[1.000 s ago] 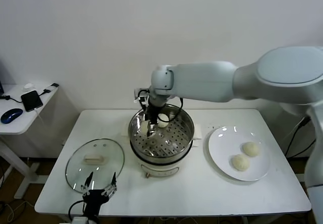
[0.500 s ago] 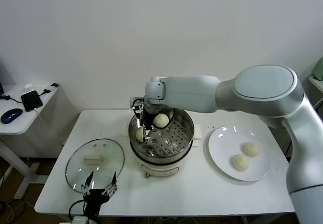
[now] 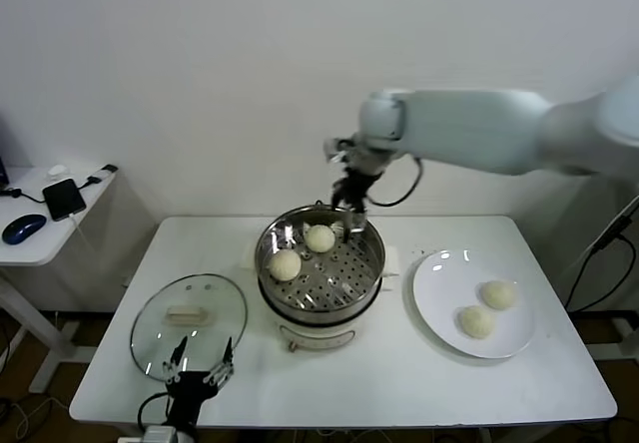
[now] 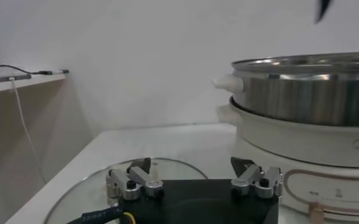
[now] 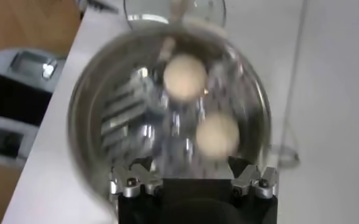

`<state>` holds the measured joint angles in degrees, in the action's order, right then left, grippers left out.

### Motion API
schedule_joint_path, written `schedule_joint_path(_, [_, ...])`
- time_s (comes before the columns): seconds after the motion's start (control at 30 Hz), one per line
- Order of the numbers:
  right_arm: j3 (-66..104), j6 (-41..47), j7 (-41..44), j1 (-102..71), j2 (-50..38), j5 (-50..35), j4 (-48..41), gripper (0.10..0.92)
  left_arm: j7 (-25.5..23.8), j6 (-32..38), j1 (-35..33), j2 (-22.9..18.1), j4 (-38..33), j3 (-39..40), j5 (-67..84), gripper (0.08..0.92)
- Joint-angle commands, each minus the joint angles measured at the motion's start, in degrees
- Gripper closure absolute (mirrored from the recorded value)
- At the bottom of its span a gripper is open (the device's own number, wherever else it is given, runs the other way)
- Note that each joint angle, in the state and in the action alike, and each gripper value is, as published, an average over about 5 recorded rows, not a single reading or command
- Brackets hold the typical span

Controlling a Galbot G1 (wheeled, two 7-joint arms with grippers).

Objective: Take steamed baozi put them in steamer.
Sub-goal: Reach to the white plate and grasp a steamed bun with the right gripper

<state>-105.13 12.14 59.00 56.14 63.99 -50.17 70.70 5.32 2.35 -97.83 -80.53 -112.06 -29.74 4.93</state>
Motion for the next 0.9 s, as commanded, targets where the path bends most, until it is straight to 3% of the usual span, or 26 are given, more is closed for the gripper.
schedule_joint_path(0.03, [-12.75,-3.71,1.15,6.02,-28.88,17.01,15.72,0.203,0.00,-0.17,0.27,-0.05,0.14,-0.11,0.09,0.177])
schedule_joint_path(0.33, [1.78,-2.05,-2.58,-16.91,-36.11,30.12,10.68,0.202,-0.08,-0.50,0.33,-0.67,0.55,0.00,-0.77,0.177])
schedule_joint_path(0.9, [21.36,1.25,-7.57,-37.91,-30.11,32.57,1.03,0.203,-0.09,-0.46,-0.15,-1.39,1.18,-0.24,-1.51,0.177])
